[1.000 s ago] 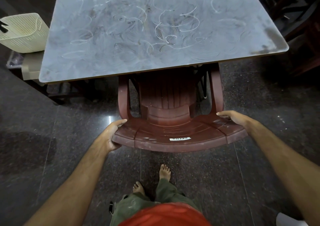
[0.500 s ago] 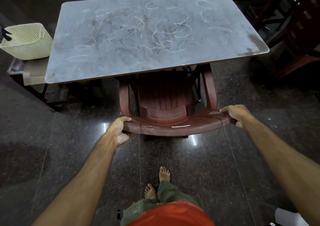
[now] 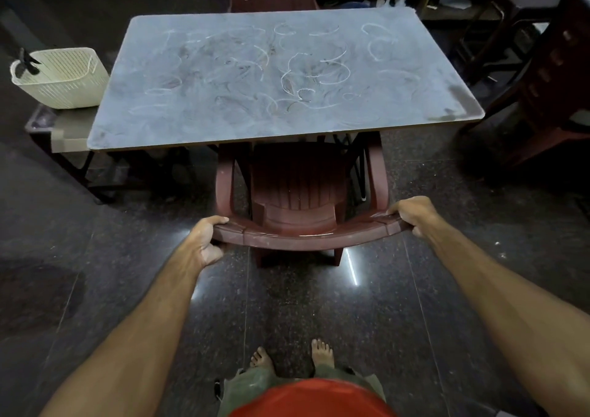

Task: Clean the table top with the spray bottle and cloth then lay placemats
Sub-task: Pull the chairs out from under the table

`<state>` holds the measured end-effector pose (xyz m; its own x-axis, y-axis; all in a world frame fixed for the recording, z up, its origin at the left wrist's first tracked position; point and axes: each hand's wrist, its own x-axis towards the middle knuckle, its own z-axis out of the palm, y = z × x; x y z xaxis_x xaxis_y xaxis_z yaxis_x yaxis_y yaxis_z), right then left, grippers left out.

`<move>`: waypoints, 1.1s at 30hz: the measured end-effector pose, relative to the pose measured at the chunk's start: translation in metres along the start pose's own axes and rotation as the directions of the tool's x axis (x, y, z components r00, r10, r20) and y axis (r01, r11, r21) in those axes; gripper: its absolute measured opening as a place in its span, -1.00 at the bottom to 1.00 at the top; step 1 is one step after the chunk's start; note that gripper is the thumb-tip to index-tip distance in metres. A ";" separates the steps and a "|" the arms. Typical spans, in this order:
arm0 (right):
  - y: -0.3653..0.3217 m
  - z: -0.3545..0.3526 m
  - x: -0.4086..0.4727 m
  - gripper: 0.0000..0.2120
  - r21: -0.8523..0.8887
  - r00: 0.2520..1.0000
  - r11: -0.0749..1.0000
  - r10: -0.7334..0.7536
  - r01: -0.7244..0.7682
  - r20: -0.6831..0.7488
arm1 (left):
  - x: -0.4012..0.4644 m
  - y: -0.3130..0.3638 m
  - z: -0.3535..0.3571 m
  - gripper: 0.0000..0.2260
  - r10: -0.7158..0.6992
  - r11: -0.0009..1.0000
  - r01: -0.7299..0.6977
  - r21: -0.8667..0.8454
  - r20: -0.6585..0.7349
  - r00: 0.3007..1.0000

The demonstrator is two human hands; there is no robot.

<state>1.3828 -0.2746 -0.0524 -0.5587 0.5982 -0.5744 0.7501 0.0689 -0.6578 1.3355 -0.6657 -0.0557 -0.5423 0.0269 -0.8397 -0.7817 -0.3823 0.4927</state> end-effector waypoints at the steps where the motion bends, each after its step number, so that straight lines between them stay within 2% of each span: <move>1: 0.001 -0.002 0.002 -0.78 0.001 1.000 1.000 0.005 -0.005 0.008 | 0.001 -0.002 0.001 -0.89 -0.001 1.000 0.001 -0.005 -0.003 1.000; 3: 0.004 -0.006 0.006 -0.79 0.004 1.000 1.000 0.014 -0.014 0.020 | 0.001 -0.007 0.004 -0.91 -0.002 1.000 0.002 0.001 0.000 1.000; 7: 0.006 -0.015 0.014 -0.83 0.002 1.000 1.000 -0.008 0.008 0.026 | -0.003 -0.018 0.008 -0.83 0.014 1.000 -0.014 -0.003 -0.011 1.000; 11: 0.013 -0.018 0.015 -0.82 -0.017 0.999 0.999 -0.050 0.050 0.012 | -0.009 -0.025 0.016 -0.93 0.049 0.999 -0.048 0.024 -0.069 0.996; 14: 0.015 -0.020 0.012 -0.85 -0.002 0.997 0.998 -0.069 0.069 0.023 | -0.011 -0.029 0.024 -0.93 0.142 0.988 -0.130 0.089 -0.150 0.978; 16: 0.015 -0.021 0.012 -0.88 0.035 0.997 0.999 -0.032 0.029 0.077 | -0.012 -0.033 0.027 -0.93 0.215 0.974 -0.195 0.112 -0.204 0.955; 19: 0.013 -0.020 0.013 -0.88 0.072 0.985 0.996 0.038 -0.051 0.169 | -0.015 -0.040 0.032 -0.93 0.248 0.969 -0.245 0.042 -0.207 0.946; 25: 0.014 -0.017 0.010 -0.94 0.048 0.988 0.999 0.011 -0.019 0.157 | -0.012 -0.037 0.032 -0.89 0.275 0.959 -0.282 -0.005 -0.217 0.937; 33: 0.014 -0.014 0.016 -0.90 0.015 0.988 1.000 -0.002 0.000 0.155 | -0.013 -0.038 0.029 -0.88 0.300 0.950 -0.311 -0.017 -0.218 0.928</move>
<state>1.3892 -0.2533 -0.0643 -0.6083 0.4673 -0.6415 0.7448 0.0569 -0.6648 1.3630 -0.6243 -0.0571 -0.6711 -0.2917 -0.6815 -0.5687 -0.3872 0.7257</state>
